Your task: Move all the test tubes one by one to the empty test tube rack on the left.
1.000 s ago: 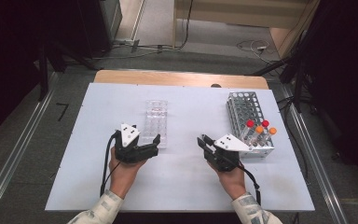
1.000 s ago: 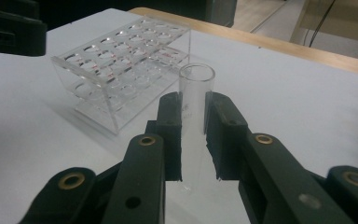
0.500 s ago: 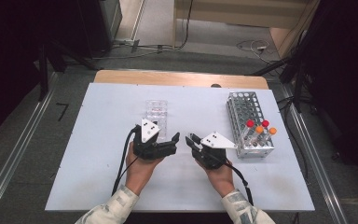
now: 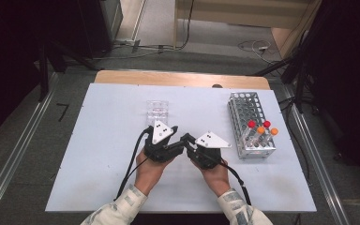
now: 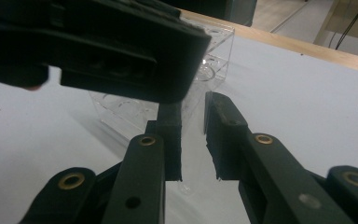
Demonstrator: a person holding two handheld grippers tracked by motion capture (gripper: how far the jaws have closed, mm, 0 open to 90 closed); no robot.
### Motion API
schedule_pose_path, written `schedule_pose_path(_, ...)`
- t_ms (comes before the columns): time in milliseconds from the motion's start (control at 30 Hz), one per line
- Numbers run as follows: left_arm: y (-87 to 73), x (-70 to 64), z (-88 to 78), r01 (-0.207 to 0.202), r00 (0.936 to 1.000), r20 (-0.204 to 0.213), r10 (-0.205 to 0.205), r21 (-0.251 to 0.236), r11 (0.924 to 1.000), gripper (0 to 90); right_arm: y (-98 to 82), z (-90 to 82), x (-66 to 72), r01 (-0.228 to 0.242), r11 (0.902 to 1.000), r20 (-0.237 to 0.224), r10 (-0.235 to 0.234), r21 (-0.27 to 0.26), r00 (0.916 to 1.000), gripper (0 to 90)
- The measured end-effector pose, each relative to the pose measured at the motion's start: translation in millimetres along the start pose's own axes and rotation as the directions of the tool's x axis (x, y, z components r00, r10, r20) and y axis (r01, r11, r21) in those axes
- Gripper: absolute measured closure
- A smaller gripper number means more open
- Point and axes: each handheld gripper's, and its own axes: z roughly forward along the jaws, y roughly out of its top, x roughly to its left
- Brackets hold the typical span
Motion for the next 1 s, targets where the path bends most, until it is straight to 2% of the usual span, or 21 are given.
schedule_pose_path(167,-0.7,0.7,3.5,0.008,0.9999,0.006,-0.008,0.017,0.9998,64.3,-0.2,1.4,3.0,0.008,1.0000,-0.004,-0.008,0.002,1.0000,73.4)
schedule_pose_path(433,-0.8,1.2,6.3,0.018,0.9996,0.020,-0.019,0.050,0.9986,74.0,0.0,1.7,5.5,0.019,0.9998,0.002,-0.019,0.002,0.9998,73.4)
schedule_pose_path(700,1.2,1.5,7.0,0.019,0.9996,0.018,-0.020,0.060,0.9980,76.8,0.0,1.2,5.1,0.019,0.9998,0.000,-0.019,0.003,0.9998,72.5)
schedule_pose_path(767,2.0,0.9,7.2,0.017,0.9998,0.013,-0.017,0.061,0.9980,76.8,0.1,0.0,3.7,0.022,0.9998,-0.015,-0.022,0.001,0.9996,66.9)
schedule_pose_path(800,2.6,1.3,7.3,0.016,0.9998,0.013,-0.017,0.062,0.9979,76.8,0.1,0.0,3.7,0.022,0.9998,-0.015,-0.022,0.001,0.9996,66.9)
schedule_pose_path(933,7.2,2.6,6.8,0.019,0.9998,0.004,-0.019,0.055,0.9983,76.9,1.7,-4.1,-0.1,0.015,0.9998,-0.038,-0.014,0.013,0.9992,48.8)
schedule_pose_path(1000,11.1,3.1,5.6,0.020,0.9998,0.001,-0.020,0.049,0.9986,76.9,2.1,-5.2,-1.5,0.020,0.9997,-0.038,-0.019,0.014,0.9991,46.0)
